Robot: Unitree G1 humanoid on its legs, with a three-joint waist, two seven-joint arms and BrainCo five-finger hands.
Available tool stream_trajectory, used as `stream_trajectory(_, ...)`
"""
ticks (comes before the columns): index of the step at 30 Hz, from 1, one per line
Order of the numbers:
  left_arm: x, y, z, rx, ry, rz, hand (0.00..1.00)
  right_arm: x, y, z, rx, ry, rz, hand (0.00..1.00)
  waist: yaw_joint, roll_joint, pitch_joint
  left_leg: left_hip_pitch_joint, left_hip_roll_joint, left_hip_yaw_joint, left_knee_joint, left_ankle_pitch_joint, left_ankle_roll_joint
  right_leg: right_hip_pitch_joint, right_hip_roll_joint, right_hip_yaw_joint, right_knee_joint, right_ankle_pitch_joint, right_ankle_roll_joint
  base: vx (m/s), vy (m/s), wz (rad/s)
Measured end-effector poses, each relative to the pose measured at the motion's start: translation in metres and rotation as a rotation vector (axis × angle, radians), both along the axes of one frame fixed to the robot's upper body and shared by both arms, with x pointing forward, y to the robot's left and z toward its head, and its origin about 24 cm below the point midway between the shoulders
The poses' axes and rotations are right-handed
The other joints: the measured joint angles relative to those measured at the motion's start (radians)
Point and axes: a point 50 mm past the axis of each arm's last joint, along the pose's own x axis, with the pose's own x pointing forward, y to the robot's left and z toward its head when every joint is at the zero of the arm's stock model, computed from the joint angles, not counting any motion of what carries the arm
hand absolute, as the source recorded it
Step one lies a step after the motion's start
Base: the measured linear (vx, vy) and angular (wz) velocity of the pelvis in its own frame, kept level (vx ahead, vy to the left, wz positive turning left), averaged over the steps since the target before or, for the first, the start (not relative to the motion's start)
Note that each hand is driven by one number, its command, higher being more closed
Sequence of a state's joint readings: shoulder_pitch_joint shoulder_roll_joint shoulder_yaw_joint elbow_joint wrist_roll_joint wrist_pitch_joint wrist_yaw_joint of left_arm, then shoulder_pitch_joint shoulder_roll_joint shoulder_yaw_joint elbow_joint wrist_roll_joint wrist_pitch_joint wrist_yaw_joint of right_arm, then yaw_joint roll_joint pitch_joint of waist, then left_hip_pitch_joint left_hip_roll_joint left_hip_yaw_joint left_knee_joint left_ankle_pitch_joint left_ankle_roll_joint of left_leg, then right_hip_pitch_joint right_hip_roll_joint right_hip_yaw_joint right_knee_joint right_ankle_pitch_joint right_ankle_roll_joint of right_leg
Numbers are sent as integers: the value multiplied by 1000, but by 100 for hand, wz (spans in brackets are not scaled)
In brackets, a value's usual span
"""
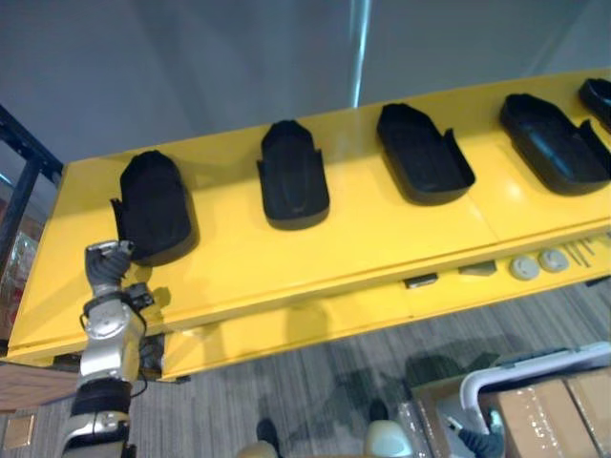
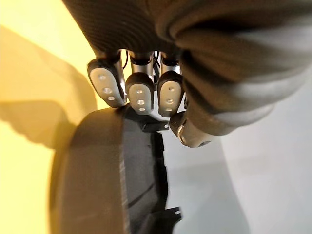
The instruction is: Walk over and take plastic housings, then place them on the shelf
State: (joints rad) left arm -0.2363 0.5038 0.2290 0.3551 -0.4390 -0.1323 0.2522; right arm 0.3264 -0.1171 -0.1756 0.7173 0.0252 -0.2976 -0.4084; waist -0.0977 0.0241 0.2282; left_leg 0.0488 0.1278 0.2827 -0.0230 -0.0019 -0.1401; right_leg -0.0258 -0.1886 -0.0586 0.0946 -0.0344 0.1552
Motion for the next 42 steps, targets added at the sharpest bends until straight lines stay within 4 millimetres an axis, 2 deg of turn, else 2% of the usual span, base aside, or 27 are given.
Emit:
stream_trajectory(3,-7,-15,10,20,-66,-47,100,0,1,0,2,-4,-4,0,2,-4,9,-2,0,-3,1,-3,0,1,0,0,0,0,0,21,0,3)
stream_trajectory(7,-17,-29,-5,-46,-62,-39,100,0,4,-1,12,-6,-17,0,2,-2,11,-15,3,-9,39,-32,0,12,-1,0,-1,0,0,8,0,1)
stream_trajectory(10,-29,-38,-7,-81,-104,-6,100,-7,4,-2,16,2,-54,0,2,-1,12,-18,0,-23,59,-47,4,22,-2,-8,-1,0,0,8,-1,7)
stream_trajectory(12,-39,-46,1,-84,-178,-4,100,-12,4,-3,17,13,-61,0,4,-1,12,-17,1,-29,67,-55,4,31,-2,-21,-2,0,-1,13,-2,11)
stream_trajectory(13,-47,-52,11,-78,-250,-20,100,-12,5,-3,17,13,-63,0,6,-1,12,-19,0,-30,68,-58,5,30,-3,-21,-2,0,-1,11,4,5)
stream_trajectory(16,-57,-72,35,-38,-382,-117,100,-12,6,-3,15,13,-70,0,10,3,14,-19,-1,-36,69,-58,6,35,-5,-24,-2,0,-1,6,6,6)
stream_trajectory(17,-56,-77,38,-31,-396,-151,0,-12,6,-3,14,13,-71,0,9,4,15,-18,-1,-40,69,-58,6,38,-5,-25,-2,0,-1,-3,-1,12)
stream_trajectory(20,-45,-112,46,-20,-417,-366,0,-11,7,-3,11,12,-71,0,4,6,14,-17,-2,-51,67,-64,5,51,-4,-27,-2,-1,-2,-14,2,7)
stream_trajectory(23,-30,-127,51,-32,-412,-456,0,-10,9,-4,15,14,-57,0,-2,6,14,-16,0,-43,67,-63,4,46,-2,-23,-3,-2,-3,-17,-2,-7)
stream_trajectory(29,-5,-128,56,-53,-386,-422,0,-10,9,-4,15,17,-55,0,-28,4,13,-14,0,-12,66,-58,4,28,-1,1,-3,-1,-4,-6,0,-12)
stream_trajectory(34,14,-125,39,-116,-270,-335,0,-11,10,-5,21,33,-53,0,-35,-2,11,-12,0,0,67,-58,4,24,0,12,-2,-1,-4,1,2,-6)
stream_trajectory(37,19,-114,25,-135,-198,-227,0,-9,15,-6,30,37,-28,0,-41,-18,3,-15,1,8,66,-58,4,5,2,31,3,0,-5,1,1,-9)
stream_trajectory(42,26,-99,21,-124,-162,-147,0,-8,18,-8,40,47,-16,0,-48,-49,5,-18,0,22,68,-58,5,-15,1,44,18,3,-10,-8,7,-8)
